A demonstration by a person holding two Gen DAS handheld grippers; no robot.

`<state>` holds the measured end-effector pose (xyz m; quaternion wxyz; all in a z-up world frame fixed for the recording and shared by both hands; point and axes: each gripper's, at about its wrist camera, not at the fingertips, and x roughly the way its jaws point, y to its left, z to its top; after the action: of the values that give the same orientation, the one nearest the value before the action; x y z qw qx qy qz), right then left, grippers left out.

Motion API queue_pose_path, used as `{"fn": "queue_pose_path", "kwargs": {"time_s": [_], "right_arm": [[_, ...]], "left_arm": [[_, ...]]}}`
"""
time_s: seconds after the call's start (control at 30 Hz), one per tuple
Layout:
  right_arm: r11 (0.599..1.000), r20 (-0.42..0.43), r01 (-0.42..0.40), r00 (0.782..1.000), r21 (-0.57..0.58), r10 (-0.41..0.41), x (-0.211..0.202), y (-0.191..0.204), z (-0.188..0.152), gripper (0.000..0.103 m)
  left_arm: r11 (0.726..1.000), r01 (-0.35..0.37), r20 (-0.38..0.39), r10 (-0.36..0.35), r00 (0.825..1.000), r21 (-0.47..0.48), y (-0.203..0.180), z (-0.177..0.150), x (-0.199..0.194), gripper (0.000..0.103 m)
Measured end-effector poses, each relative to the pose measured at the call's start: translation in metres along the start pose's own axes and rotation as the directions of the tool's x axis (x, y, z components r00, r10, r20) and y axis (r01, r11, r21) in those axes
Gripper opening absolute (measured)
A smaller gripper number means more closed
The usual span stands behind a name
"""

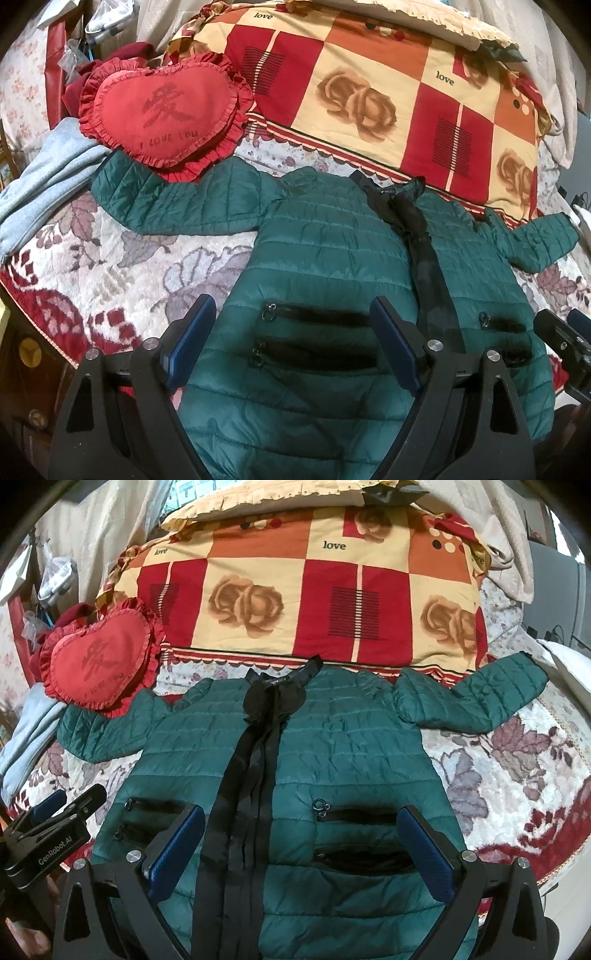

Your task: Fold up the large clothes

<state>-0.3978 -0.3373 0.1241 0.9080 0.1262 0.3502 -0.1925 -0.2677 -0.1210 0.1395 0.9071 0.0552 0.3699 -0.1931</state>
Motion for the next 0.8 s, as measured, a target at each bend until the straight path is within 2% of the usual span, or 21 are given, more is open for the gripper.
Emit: {"fn": "queue_pose_path", "kwargs": {"time_s": [0.8], "right_arm": [[1.000,-0.024,-0.005,1.000,-0.010,0.005,0.0047,0.0069,-0.0031,0.103]], "left_arm": [[1.000,0.003,-0.014,-0.003,1.000,-0.001,0.0047,-0.0079,0.0009,0.086]]}}
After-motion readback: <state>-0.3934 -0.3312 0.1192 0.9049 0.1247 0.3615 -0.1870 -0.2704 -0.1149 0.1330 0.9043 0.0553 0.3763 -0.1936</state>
